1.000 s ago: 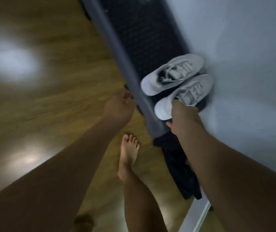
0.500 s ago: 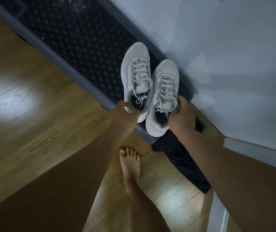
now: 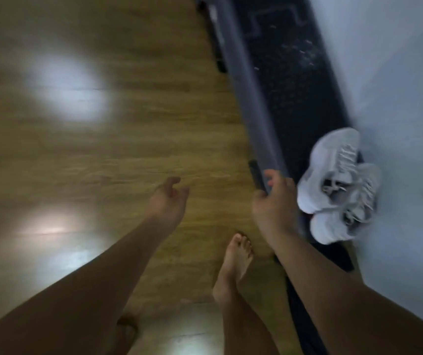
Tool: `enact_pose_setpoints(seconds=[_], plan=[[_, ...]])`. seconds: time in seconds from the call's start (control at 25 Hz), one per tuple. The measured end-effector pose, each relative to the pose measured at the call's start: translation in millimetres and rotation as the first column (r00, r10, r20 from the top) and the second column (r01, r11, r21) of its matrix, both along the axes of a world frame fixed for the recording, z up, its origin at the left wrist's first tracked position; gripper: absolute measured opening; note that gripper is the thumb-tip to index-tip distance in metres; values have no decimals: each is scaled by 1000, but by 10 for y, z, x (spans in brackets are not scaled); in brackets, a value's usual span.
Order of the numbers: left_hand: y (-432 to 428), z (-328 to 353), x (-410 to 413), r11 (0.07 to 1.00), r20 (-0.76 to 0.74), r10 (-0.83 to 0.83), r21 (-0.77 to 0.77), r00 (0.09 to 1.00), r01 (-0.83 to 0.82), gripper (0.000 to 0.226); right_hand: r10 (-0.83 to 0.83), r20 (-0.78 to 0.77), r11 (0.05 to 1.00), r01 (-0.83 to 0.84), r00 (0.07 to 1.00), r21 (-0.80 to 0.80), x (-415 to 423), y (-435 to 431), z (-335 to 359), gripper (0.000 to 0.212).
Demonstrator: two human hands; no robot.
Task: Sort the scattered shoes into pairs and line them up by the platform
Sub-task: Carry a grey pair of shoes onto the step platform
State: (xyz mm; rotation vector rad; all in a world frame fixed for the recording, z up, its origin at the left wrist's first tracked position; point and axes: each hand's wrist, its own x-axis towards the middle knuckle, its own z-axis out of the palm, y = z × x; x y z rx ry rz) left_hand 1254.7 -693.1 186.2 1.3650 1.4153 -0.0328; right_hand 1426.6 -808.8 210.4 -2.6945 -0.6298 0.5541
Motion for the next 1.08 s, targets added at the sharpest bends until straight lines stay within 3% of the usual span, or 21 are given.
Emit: enact_pose_setpoints(seconds=[0.24,0.4,0.52,0.76,0.92,1.08], plan=[[740,346,-3035,945,-168,325,99,931,-312,42,413,-256,903,-430,874,-10,-2824,1563,-55,28],[990,434,-4709,823,-174,567,162,805,-544,40,657,-304,724,-690,690,-1,-4420,2297,-69,25],[683,426,-5726,746,-145,665,68,733,-663,34,795,-343,525,-851,501,-28,-5513,2565,-87,19],[139,194,-6863,517,-207,838,4,505,-856,22,878,-385,302,-953,286,-19,-6859,2826,-301,11],[355,-76,-7163,490,-235,842,-47,487,-870,26,862,-445,252,-967,244,-43,-7278,3057,-678,14],[729,-211,-7543,512,-303,805,-76,509,-855,21,794,-546,233,-963,268,-133,-7498,3425,-992,36]])
